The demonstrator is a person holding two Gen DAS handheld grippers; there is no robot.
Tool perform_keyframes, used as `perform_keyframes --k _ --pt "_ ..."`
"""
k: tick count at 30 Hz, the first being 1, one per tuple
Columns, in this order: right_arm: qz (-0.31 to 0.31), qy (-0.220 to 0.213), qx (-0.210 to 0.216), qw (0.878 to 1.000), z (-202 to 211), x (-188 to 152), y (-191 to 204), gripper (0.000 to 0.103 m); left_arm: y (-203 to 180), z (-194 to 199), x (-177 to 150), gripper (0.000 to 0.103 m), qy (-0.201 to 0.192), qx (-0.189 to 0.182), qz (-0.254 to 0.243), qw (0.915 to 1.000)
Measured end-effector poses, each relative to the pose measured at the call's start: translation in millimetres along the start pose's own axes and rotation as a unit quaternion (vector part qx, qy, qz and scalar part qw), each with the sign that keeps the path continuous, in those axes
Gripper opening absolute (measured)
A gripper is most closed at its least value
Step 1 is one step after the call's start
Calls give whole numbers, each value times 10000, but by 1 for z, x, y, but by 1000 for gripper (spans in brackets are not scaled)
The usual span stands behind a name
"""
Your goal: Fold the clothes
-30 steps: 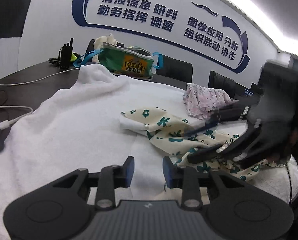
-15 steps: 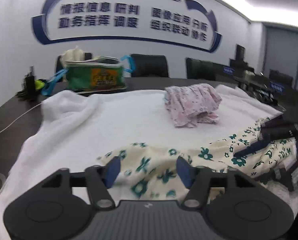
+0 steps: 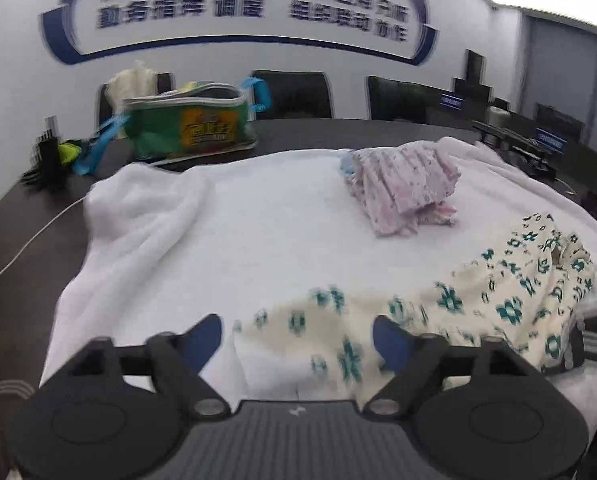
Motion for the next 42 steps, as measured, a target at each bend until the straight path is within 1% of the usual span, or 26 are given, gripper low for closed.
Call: perform_keyframes --k 3,4,5,6,7,10,11,13,16,19,21,22,23,24,25,26,27,28,30,31,32,34,35,37,39,42 --pt "432 -50 26 9991 -9 3 35 52 19 -34 0 80 353 87 331 9988" --pt "623 -91 -10 9980 -11 5 47 52 22 -42 -3 71 398 142 400 9983" --pt "777 -121 -39 9969 -14 5 55 52 22 -44 -7 46 428 147 475 9978" --pt "866 -120 -70 9961 -18 6 61 51 21 -42 -11 32 449 129 552 9974" --pt "899 -115 -90 9958 -22 7 65 48 19 -41 -15 9 470 112 630 9968" --pt "-7 11 55 10000 -31 10 52 14 13 -33 -25 2 504 82 851 9951" --pt "-342 36 95 9994 -33 11 46 8 10 -26 -25 2 481 98 910 9946" --pt "-867 -36 69 9962 -31 10 33 4 -1 -14 -15 0 356 8 1068 9936" --pt "-1719 -345 -48 9845 -18 8 4 3 -24 -4 12 0 161 -270 1205 9922" --pt "-2767 -753 -355 9573 11 1 -37 3 -78 -13 64 0 -39 -798 945 9923" --pt "-3667 -916 -749 9228 40 -20 -75 3 -126 -36 88 0 -26 -1232 649 9902" --pt "-4050 -901 -974 9047 51 -34 -92 3 -154 -54 93 10 141 -1493 406 9879" --pt "-4434 -807 -1262 8837 63 -53 -110 3 -177 -72 91 34 328 -1693 158 9849" --pt "-4641 -643 -1519 8703 71 -70 -121 3 -198 -91 86 49 525 -1864 -92 9810" --pt "-4808 -483 -1787 8571 78 -85 -131 4 -219 -109 81 53 720 -2033 -342 9759" --pt "-4912 -341 -2081 8451 85 -98 -137 8 -229 -118 76 44 820 -2118 -438 9729" --pt "-5054 -256 -2317 8308 95 -110 -142 9 -233 -123 73 42 875 -2165 -462 9713" --pt "-5125 -296 -2430 8231 107 -118 -146 10 -233 -123 73 39 834 -2248 -385 9701" --pt "-5229 -398 -2711 8072 134 -132 -155 22 -219 -105 85 42 463 -2501 -124 9670" --pt "-5167 -511 -2992 8006 153 -138 -160 34 -213 -99 93 45 329 -2549 -126 9663" --pt "-5090 -595 -3179 7977 168 -142 -165 40 -208 -94 101 51 229 -2559 -190 9662" --pt "-5033 -564 -3439 7907 196 -155 -173 42 -203 -89 117 62 123 -2572 -355 9656" --pt "-5094 -506 -3449 7868 205 -162 -176 42 -207 -96 121 67 220 -2602 -491 9641" --pt "-5364 -426 -3160 7814 213 -175 -179 42 -222 -120 123 71 553 -2600 -734 9612" --pt "-5550 -332 -2902 7789 213 -187 -180 45 -242 -159 118 70 1046 -2372 -929 9613" --pt "-5664 34 -3075 7646 193 -201 -194 47 -273 -217 103 66 1406 -1949 -1607 9573"
Point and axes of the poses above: each gripper's, at about its wrist camera, not at the fingertips, and z roughly against the way its jaws point, y to its left, x to its top, the point moved 7 cm from there along -z, roughly the way its jaws point, and after that the axes turned 9 degrees about -x, right-handed, at the moved point
